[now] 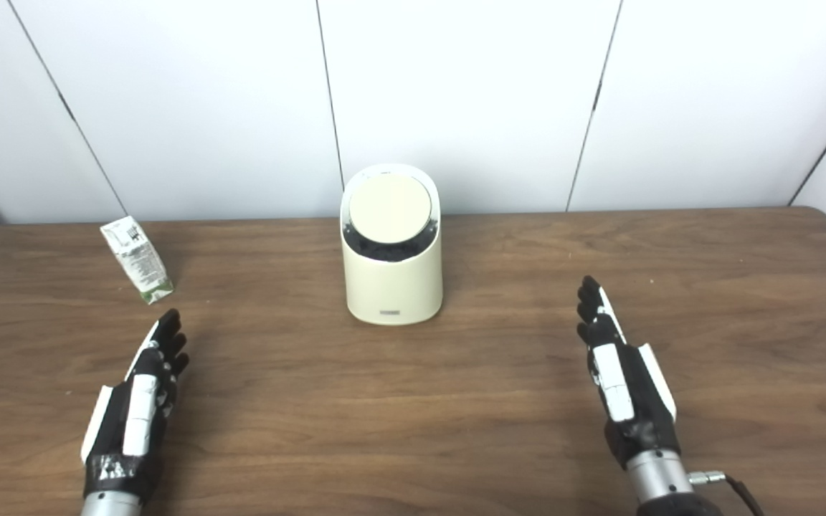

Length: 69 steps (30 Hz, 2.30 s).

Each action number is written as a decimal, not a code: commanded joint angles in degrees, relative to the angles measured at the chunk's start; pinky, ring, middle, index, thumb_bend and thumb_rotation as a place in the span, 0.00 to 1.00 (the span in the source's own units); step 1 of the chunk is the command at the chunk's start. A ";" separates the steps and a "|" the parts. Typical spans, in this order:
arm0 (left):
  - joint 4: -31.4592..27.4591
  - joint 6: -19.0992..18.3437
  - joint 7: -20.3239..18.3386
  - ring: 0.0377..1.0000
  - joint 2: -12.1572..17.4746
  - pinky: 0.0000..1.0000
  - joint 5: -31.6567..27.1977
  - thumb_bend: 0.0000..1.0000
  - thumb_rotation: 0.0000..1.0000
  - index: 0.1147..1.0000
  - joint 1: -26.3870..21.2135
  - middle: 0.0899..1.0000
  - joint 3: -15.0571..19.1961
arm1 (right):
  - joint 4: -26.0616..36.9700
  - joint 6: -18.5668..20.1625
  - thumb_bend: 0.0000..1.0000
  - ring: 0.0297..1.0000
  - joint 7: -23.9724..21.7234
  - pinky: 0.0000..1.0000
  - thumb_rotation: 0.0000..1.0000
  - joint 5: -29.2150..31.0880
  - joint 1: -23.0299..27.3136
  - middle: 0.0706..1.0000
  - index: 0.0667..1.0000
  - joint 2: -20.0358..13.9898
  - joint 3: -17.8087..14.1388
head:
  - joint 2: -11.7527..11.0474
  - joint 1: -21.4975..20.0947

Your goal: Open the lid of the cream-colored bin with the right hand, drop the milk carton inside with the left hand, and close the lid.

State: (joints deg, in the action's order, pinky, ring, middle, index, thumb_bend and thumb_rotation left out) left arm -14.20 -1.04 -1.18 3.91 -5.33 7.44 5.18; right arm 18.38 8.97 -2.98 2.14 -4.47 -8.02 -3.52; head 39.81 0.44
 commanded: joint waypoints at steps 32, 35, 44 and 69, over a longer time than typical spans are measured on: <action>-0.97 1.41 0.13 1.00 0.04 1.00 0.49 0.73 0.88 1.00 -1.17 1.00 0.07 | 1.29 4.21 0.89 0.97 2.72 0.97 0.62 -9.57 12.40 0.97 0.99 1.11 1.81 | -0.36 -1.75; -0.66 1.78 0.06 1.00 -0.21 1.00 0.28 0.73 0.87 1.00 -1.12 1.00 0.11 | -0.68 4.85 0.91 0.97 3.00 0.97 0.59 -11.53 15.55 0.96 0.98 1.01 2.65 | -0.71 -1.78; -1.27 1.39 -0.11 1.00 -0.28 1.00 0.20 0.74 0.87 1.00 -0.49 1.00 0.17 | -5.73 9.25 0.93 0.95 3.18 0.90 0.52 -18.65 26.57 0.94 0.94 1.62 6.43 | -0.70 -1.25; -1.55 1.07 -0.84 1.00 0.28 1.00 -1.59 0.74 0.86 1.00 -0.09 1.00 0.18 | -28.96 9.50 0.91 0.90 7.85 0.78 0.37 -29.51 46.91 0.95 0.94 3.71 14.40 | -0.47 -1.19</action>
State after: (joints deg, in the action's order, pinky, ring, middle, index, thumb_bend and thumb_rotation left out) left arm -14.02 -1.25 -1.59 3.85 -6.83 7.81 5.38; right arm -10.96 21.49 3.54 -25.99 38.50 -3.95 10.34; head 39.29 -0.70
